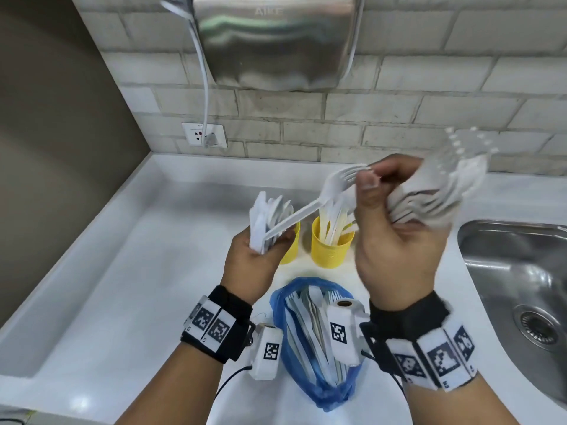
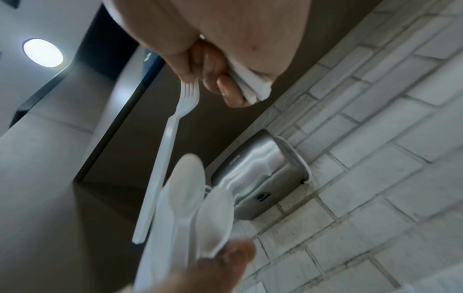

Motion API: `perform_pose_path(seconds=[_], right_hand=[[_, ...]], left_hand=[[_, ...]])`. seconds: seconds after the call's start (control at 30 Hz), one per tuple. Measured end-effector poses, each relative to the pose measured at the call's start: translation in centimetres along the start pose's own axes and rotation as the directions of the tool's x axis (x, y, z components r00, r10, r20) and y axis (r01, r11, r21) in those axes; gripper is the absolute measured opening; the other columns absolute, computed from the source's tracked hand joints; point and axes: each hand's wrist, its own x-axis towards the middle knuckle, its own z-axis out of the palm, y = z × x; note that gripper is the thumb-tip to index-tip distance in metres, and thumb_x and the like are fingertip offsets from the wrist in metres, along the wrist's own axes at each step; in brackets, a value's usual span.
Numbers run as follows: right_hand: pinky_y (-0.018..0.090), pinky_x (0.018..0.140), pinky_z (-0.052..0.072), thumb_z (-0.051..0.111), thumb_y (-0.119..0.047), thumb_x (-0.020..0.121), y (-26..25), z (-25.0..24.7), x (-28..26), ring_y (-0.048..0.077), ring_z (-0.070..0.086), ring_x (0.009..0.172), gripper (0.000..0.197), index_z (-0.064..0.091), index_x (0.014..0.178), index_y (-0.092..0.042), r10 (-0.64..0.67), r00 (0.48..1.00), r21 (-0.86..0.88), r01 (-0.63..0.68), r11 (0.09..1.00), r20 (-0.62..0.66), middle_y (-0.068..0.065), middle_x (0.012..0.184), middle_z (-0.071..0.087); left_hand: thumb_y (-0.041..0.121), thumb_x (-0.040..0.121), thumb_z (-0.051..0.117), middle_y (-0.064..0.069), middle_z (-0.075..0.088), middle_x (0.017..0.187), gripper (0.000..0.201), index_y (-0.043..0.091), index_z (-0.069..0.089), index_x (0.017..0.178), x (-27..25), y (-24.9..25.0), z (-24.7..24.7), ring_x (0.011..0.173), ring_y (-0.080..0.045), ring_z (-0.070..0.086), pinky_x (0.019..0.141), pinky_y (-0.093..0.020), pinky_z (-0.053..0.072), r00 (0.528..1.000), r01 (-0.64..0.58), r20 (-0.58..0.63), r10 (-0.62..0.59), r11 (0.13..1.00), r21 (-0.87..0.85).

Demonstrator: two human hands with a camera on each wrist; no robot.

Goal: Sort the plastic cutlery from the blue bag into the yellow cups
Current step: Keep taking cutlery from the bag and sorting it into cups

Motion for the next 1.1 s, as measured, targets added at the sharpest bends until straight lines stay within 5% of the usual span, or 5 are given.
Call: perform_pose_path(seconds=[0.23, 0.53, 0.73, 0.87, 1.1], right_hand=[[0.043, 0.077, 0.043, 0.067, -0.024, 0.099, 2.9, -2.3, 0.7, 0.020, 0.051, 0.079, 0.011, 0.060, 0.096, -0.016, 0.163, 0.981, -0.025, -0.167, 0.986, -0.106, 0.007, 0.085, 0.056], [0.049, 0.076, 0.048, 0.066, -0.015, 0.099, 3.4, -1.4, -0.3, 0.021, 0.055, 0.077, 0.010, 0.060, 0.094, -0.021, 0.171, 0.979, -0.067, -0.179, 0.982, -0.108, 0.005, 0.085, 0.060], [0.033, 0.047, 0.029, 0.070, -0.021, 0.094, 3.4, -0.8, -0.6, 0.019, 0.034, 0.045, 0.009, 0.066, 0.097, -0.014, 0.400, 0.917, 0.137, -0.397, 0.908, 0.007, -0.002, 0.057, 0.048], [0.028, 0.047, 0.034, 0.077, -0.028, 0.089, 3.8, 0.0, -1.4, 0.022, 0.040, 0.049, 0.009, 0.071, 0.088, -0.021, 0.510, 0.855, 0.109, -0.518, 0.848, 0.097, 0.012, 0.062, 0.049], [0.036, 0.062, 0.054, 0.054, -0.030, 0.106, 4.5, 0.3, -1.1, 0.023, 0.065, 0.065, 0.045, 0.064, 0.068, -0.008, 0.539, 0.834, 0.061, -0.536, 0.842, -0.117, 0.008, 0.066, 0.064]], left_hand=[[0.030, 0.082, 0.073, 0.006, 0.022, 0.050, 0.030, 0.013, 0.075, 0.106, 0.0, 0.0, -1.1, 0.040, -0.007, 0.018, 0.047, -0.023, 0.012, 0.936, 0.319, 0.306, -0.175, 0.790, -0.524], [0.022, 0.085, 0.076, 0.002, 0.031, 0.053, 0.053, -0.021, 0.052, 0.106, 0.1, -0.1, -0.6, 0.043, -0.012, 0.023, 0.047, -0.021, 0.024, 0.940, 0.261, 0.306, -0.152, 0.897, -0.358], [0.025, 0.083, 0.077, -0.005, 0.030, 0.057, 0.048, -0.014, 0.054, 0.099, -0.2, 0.6, -0.3, 0.043, -0.012, 0.022, 0.045, -0.020, 0.024, 0.937, 0.245, 0.329, -0.117, 0.892, -0.380], [0.026, 0.083, 0.078, -0.007, 0.035, 0.059, 0.046, -0.009, 0.057, 0.103, -0.7, 1.4, 0.6, 0.045, -0.014, 0.023, 0.047, -0.027, 0.018, 0.902, 0.250, 0.421, -0.100, 0.915, -0.316], [0.031, 0.092, 0.070, -0.011, 0.033, 0.057, 0.018, 0.025, 0.073, 0.075, -1.2, 1.6, 1.3, 0.050, -0.019, 0.028, 0.052, -0.032, 0.024, 0.894, 0.283, 0.401, -0.198, 0.945, -0.164]])
